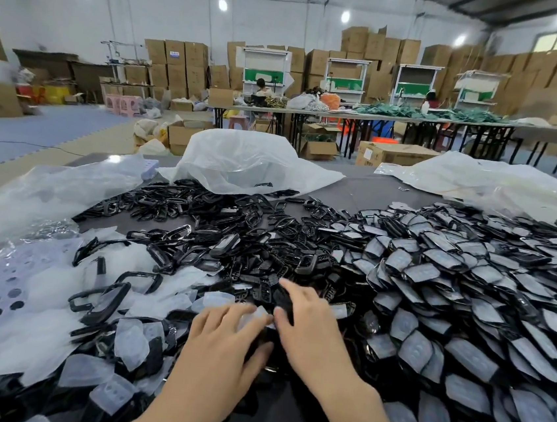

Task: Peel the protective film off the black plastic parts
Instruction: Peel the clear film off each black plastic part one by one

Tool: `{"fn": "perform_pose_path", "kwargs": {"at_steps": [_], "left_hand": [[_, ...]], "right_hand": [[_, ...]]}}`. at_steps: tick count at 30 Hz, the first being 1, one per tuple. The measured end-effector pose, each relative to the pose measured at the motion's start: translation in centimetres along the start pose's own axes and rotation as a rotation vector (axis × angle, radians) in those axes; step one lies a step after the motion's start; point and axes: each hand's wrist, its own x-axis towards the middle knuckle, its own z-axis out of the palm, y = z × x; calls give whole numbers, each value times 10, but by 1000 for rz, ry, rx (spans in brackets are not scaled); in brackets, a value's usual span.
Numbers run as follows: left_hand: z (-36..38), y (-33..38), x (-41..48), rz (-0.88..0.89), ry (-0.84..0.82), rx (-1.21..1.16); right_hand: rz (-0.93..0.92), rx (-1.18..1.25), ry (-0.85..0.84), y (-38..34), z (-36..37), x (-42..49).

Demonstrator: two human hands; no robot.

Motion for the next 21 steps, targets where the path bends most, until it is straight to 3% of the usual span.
{"fn": "perform_pose_path", "kwargs": {"at_steps": [3, 8, 11, 14, 17, 21], "left_hand": [[2, 0, 4, -9, 2, 9], [5, -1, 9, -20, -14, -6], [6, -3, 7, -11, 9, -34], [5, -5, 6, -23, 76, -100], [1, -8, 6, -138, 113, -232], [-6, -10, 9, -349, 171, -648]], "right_hand": [[-25, -190, -61, 4, 11, -4], [-22, -83, -36, 8, 12, -1], [4, 7, 62, 7, 10, 6], [-1, -134, 163, 6, 6, 30], [59, -397, 10, 9, 2, 60], [20, -590, -137, 15, 1, 76]]}}
